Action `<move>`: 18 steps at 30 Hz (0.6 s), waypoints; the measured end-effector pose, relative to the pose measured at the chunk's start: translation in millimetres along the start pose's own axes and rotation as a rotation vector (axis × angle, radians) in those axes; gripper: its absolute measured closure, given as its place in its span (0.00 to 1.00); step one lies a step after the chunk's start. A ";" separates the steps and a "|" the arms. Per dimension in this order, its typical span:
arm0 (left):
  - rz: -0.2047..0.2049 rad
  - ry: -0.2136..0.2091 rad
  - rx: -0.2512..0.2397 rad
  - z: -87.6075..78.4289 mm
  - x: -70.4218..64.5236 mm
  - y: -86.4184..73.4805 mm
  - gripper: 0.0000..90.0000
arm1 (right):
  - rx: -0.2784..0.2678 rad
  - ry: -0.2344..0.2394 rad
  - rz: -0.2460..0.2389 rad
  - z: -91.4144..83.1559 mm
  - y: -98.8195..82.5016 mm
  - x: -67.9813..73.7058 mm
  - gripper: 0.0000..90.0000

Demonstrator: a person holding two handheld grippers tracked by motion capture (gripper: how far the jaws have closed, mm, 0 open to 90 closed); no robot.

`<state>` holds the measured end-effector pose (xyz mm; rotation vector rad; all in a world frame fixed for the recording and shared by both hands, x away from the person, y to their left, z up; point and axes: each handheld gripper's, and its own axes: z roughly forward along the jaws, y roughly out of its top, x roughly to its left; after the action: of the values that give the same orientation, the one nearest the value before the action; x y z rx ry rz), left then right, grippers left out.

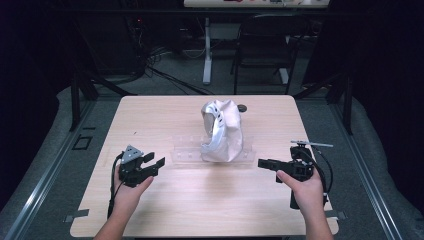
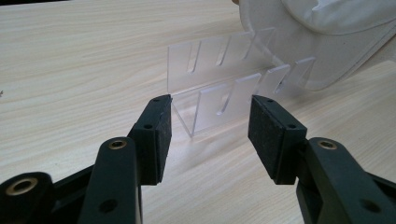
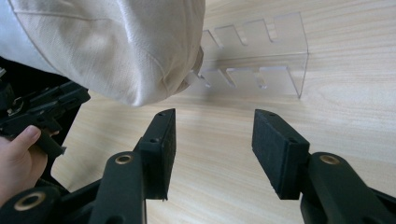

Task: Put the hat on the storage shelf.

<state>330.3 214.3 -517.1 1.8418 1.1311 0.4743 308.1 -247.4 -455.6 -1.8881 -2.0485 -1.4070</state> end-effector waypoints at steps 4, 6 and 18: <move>0.000 0.001 -0.001 0.4 -0.3 -0.1 0.55 | -0.018 0.004 0.006 3.2 -0.9 -1.5 0.55; 0.000 0.002 0.000 0.5 -0.7 -0.3 0.55 | -0.015 0.002 -0.001 4.8 -1.4 -1.5 0.55; 0.013 -0.008 0.005 2.9 -2.8 -1.1 0.54 | -0.008 0.006 -0.004 16.5 -4.2 -1.3 0.53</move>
<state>330.4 210.7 -519.2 1.8550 1.1173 0.4713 313.9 -237.9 -468.5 -1.8818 -2.0482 -1.4216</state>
